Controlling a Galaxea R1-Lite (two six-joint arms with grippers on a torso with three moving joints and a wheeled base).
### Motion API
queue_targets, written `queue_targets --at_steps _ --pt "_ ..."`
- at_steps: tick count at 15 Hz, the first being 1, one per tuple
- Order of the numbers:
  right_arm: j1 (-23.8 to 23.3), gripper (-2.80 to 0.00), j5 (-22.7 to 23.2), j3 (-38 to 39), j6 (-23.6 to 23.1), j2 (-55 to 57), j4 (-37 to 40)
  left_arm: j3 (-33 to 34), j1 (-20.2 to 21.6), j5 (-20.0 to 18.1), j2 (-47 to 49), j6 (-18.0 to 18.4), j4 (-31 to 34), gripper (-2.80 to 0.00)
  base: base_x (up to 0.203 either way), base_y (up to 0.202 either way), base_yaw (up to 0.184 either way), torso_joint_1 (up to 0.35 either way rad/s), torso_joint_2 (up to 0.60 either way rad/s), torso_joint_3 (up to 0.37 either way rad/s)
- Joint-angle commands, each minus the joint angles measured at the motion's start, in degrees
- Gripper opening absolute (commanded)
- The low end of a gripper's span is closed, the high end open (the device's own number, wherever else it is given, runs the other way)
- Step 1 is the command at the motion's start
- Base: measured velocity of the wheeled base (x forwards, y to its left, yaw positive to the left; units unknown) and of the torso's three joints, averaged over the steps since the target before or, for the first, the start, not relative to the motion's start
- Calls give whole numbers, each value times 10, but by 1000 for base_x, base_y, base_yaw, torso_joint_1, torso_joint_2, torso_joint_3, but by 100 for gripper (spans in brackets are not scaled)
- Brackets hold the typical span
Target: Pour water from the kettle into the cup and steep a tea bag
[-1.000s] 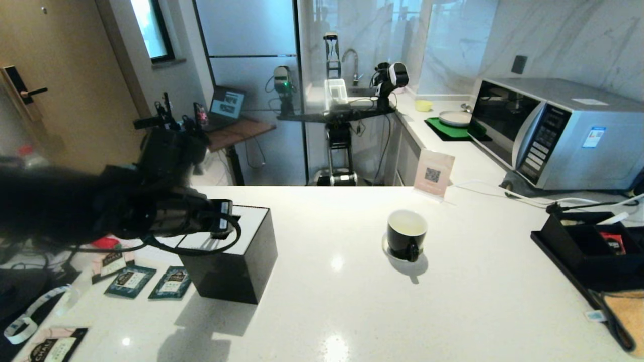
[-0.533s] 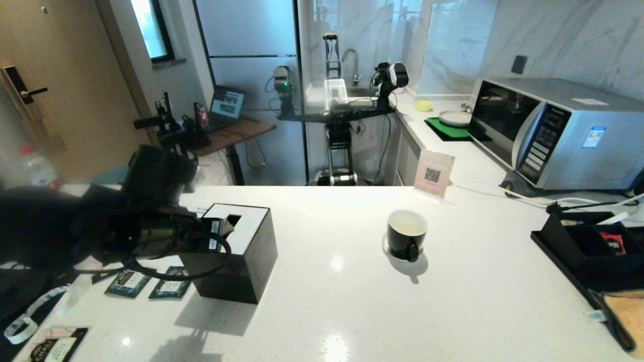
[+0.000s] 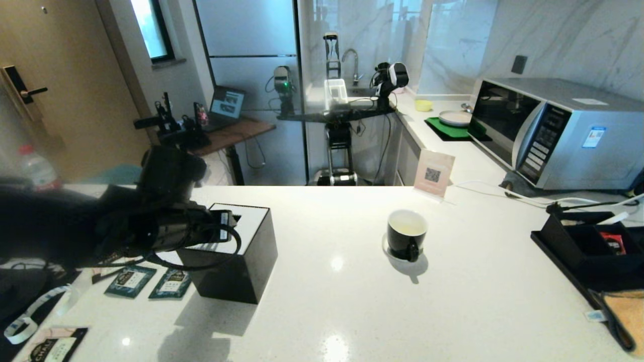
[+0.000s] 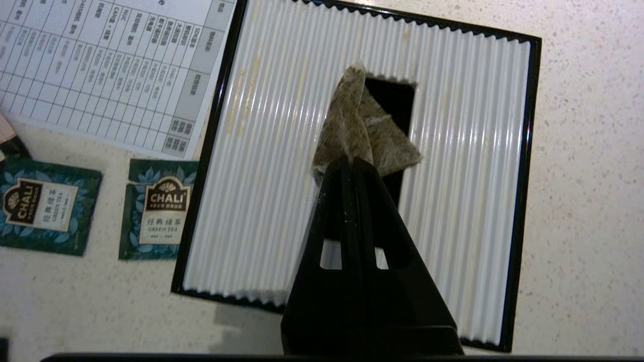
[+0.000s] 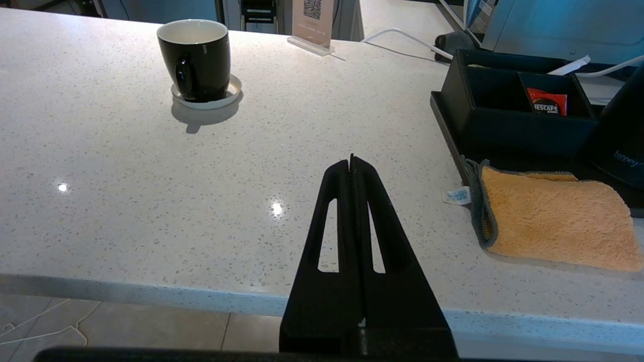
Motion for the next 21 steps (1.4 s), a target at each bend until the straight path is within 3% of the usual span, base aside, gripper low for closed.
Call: queue_targets --at_steps 1,11,21 --pt "0 -280 0 0 0 1 0 0 1 1 21 -1 -10 -280 0 0 0 0 0 0" --pt "0 -280 0 0 0 1 0 21 -1 2 22 -2 -19 -280 0 0 0 0 0 0" --pt "0 -280 0 0 0 1 0 -20 -4 3 -28 25 -47 -280 0 0 0 0 0 0"
